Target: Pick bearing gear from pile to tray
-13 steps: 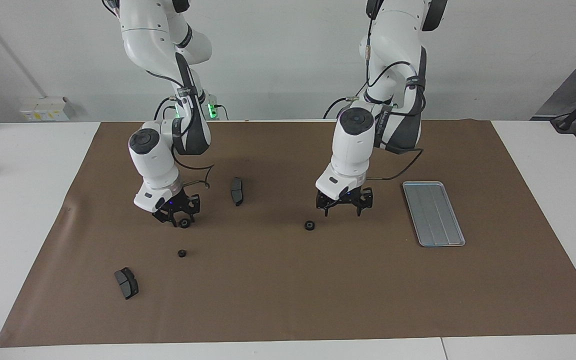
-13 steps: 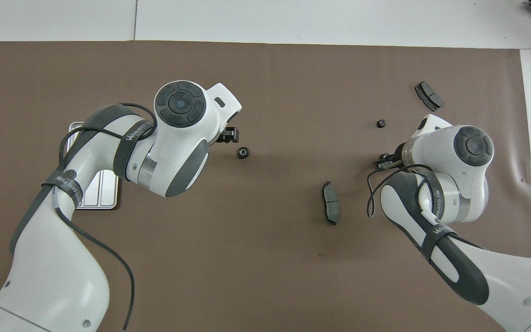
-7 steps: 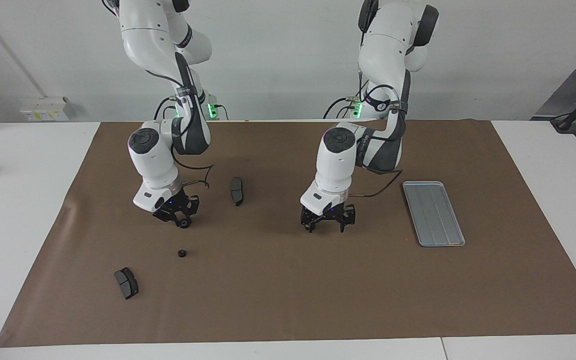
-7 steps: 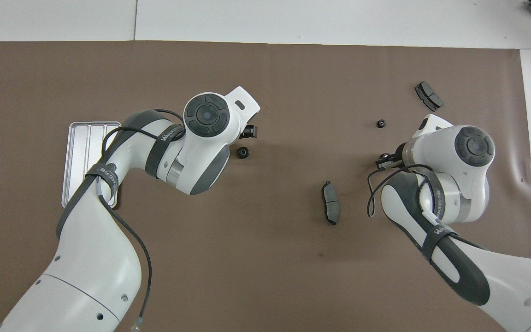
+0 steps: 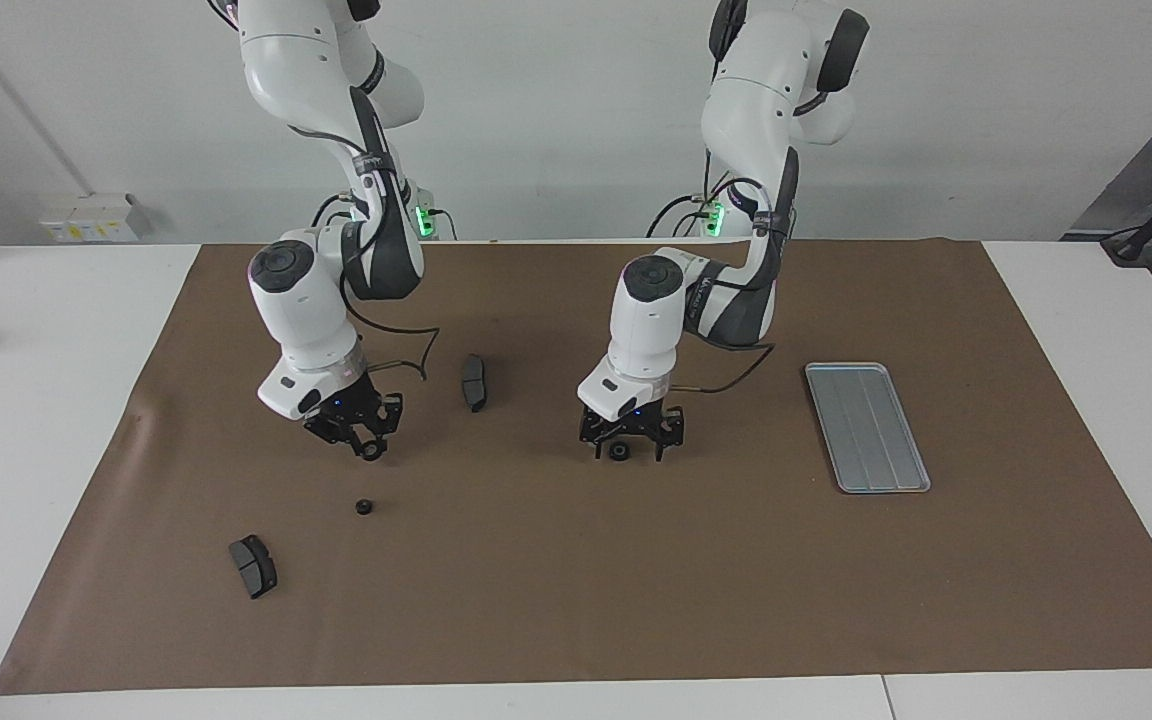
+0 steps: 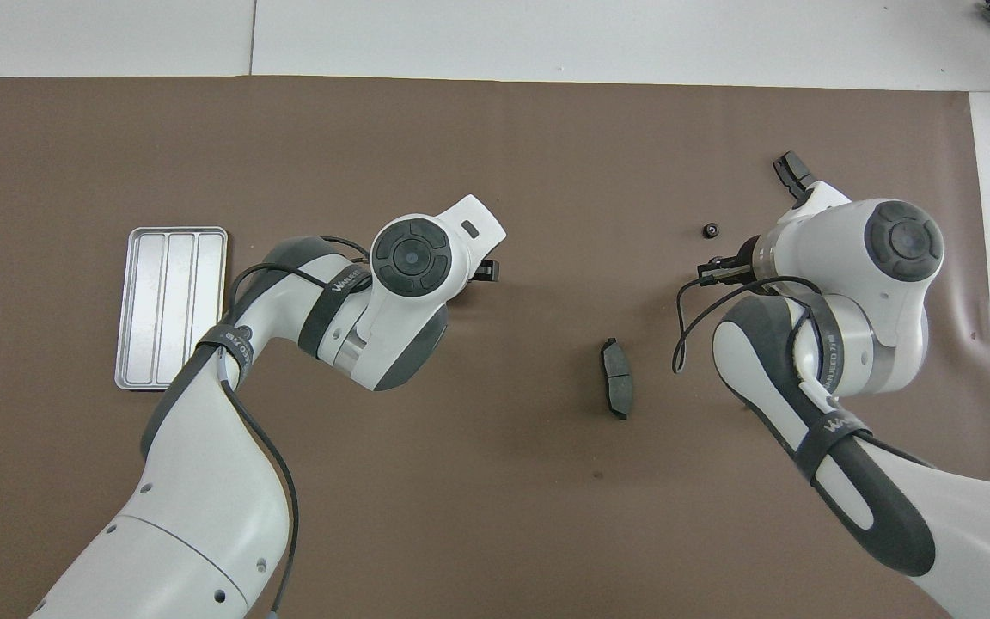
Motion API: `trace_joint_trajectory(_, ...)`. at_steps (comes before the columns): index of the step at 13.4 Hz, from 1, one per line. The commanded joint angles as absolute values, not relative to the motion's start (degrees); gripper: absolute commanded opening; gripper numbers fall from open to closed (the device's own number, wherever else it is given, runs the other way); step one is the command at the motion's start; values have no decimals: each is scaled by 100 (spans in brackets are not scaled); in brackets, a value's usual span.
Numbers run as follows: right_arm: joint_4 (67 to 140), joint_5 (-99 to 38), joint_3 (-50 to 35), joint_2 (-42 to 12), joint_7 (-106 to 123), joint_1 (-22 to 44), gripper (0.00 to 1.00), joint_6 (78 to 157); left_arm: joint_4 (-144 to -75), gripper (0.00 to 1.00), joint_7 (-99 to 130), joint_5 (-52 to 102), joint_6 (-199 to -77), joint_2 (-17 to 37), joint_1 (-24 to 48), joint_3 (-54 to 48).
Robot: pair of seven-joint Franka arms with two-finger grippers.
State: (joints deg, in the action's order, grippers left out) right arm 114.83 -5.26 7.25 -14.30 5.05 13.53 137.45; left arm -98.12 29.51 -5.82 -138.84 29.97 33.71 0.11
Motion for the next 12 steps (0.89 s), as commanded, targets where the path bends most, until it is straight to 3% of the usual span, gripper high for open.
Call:
trace_joint_trajectory(1,11137,-606,694,-1327,326,1336,0,13186,-10186,100,3041,-571,-14045,2742,3498,97)
trace_joint_trajectory(2,10988,-598,651,-1284,142,1336,0,12940,-10213,97,3058,-571,-14045,2733,3515,97)
trace_joint_trajectory(4,10584,-598,493,-1292,-218,1345,0,12518,-10222,63,3225,-571,-14036,2725,3516,97)
trace_joint_trajectory(6,10433,-598,483,-1327,-369,1414,0,12410,-10335,45,3287,-571,-14001,2664,3568,97)
trace_joint_trajectory(12,10441,-598,483,-1327,-431,1441,0,12445,-10433,45,3366,-571,-13957,2637,3595,97)
